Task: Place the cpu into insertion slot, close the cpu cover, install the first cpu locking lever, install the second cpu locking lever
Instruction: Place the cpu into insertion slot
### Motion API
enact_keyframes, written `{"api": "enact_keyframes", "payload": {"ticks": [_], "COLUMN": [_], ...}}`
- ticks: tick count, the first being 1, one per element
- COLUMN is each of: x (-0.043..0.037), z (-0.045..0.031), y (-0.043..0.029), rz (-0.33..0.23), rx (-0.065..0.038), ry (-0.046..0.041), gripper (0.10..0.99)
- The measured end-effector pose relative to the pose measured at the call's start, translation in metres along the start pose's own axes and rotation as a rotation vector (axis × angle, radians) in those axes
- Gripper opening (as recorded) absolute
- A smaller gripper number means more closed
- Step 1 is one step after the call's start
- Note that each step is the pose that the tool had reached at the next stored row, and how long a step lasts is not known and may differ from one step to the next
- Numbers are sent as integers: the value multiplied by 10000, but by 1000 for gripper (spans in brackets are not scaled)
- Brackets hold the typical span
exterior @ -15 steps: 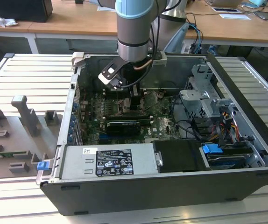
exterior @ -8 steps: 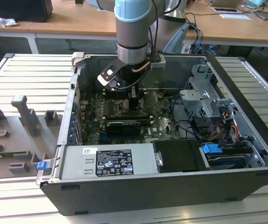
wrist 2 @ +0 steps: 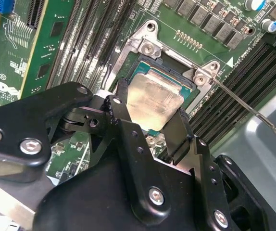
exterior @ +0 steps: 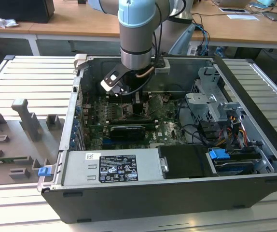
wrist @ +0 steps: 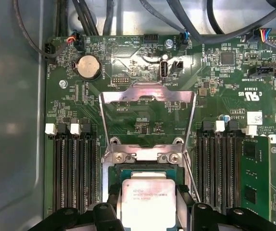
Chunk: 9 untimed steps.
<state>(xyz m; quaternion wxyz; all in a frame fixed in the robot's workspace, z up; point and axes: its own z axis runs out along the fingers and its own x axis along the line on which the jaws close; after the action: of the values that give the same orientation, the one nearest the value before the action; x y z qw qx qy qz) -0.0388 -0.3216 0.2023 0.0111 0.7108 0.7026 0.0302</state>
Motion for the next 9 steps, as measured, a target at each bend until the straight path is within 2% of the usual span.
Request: {"api": "enact_keyframes", "payload": {"ticks": [9], "x": [7], "z": [24], "y": [-1], "rz": [-3], "rx": [0], "ry": [-13], "gripper": [541]}}
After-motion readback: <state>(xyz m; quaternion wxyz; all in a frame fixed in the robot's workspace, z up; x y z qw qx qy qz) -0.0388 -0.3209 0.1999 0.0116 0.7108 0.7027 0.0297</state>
